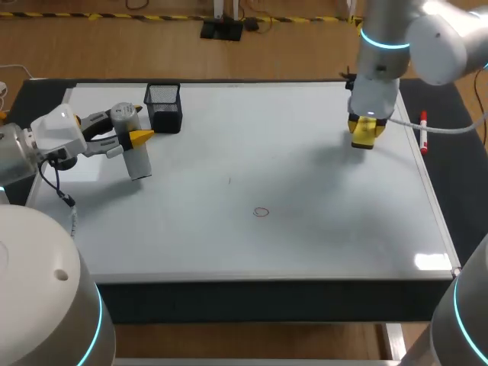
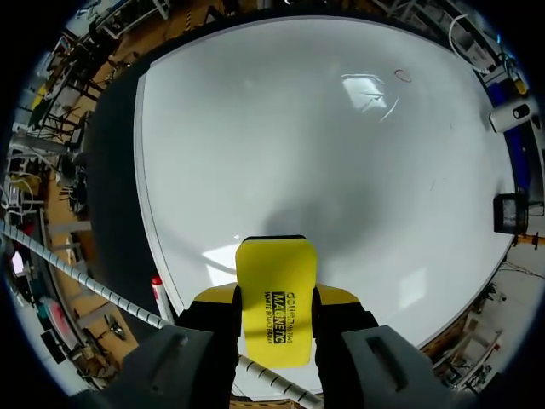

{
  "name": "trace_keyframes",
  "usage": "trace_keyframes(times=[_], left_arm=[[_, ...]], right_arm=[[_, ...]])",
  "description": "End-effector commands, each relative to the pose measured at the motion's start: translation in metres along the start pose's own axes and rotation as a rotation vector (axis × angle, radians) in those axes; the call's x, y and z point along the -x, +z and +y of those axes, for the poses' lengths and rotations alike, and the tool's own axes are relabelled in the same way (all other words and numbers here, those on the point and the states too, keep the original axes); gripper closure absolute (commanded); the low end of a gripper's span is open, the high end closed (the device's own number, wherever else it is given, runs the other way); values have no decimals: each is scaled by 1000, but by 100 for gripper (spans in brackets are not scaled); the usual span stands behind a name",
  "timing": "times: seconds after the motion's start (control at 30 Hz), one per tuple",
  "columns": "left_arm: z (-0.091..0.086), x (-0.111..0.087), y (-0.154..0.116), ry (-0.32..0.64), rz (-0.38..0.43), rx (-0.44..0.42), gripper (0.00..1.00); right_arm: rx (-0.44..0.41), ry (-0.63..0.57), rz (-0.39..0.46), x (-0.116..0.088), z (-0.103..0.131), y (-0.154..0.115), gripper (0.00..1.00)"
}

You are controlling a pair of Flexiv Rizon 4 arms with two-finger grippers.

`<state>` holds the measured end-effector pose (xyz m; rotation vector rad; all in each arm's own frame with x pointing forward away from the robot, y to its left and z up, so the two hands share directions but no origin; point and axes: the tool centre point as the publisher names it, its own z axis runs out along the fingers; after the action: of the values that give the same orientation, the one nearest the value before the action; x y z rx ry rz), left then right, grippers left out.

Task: Pick up the inspection probe, press it on each red-marked spot on the whiteboard one by one, put down the probe, pick up the eraser, and wipe off all the red marks.

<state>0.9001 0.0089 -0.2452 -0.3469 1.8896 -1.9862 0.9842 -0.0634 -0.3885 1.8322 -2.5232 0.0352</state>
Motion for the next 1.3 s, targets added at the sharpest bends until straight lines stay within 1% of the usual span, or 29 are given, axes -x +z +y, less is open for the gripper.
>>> trace_keyframes(times=[0.03, 0.13, 0.77, 0.87, 0.93, 1.1, 1.2, 1.3], left_arm=[[-2, 0, 0, -2, 0, 3, 100], [-2, 0, 0, -2, 0, 3, 100], [-2, 0, 0, -2, 0, 3, 100], [-8, -10, 14, 20, 21, 15, 100], [-10, -20, 21, 28, 33, -1, 100], [-16, -52, 49, 51, 80, -27, 100], [-19, -73, 66, 53, 120, -53, 100], [-20, -93, 83, 65, 162, -59, 100]], right_arm=[[7, 13, -1, -8, -8, 0, 100], [2, 16, 12, -11, -10, -2, 100], [2, 16, 12, -11, -10, -2, 100], [2, 16, 12, -11, -10, -2, 100], [2, 16, 12, -11, -10, -2, 100], [2, 16, 12, -11, -10, -2, 100], [2, 16, 12, -11, -10, -2, 100], [2, 16, 12, -11, -10, -2, 100]])
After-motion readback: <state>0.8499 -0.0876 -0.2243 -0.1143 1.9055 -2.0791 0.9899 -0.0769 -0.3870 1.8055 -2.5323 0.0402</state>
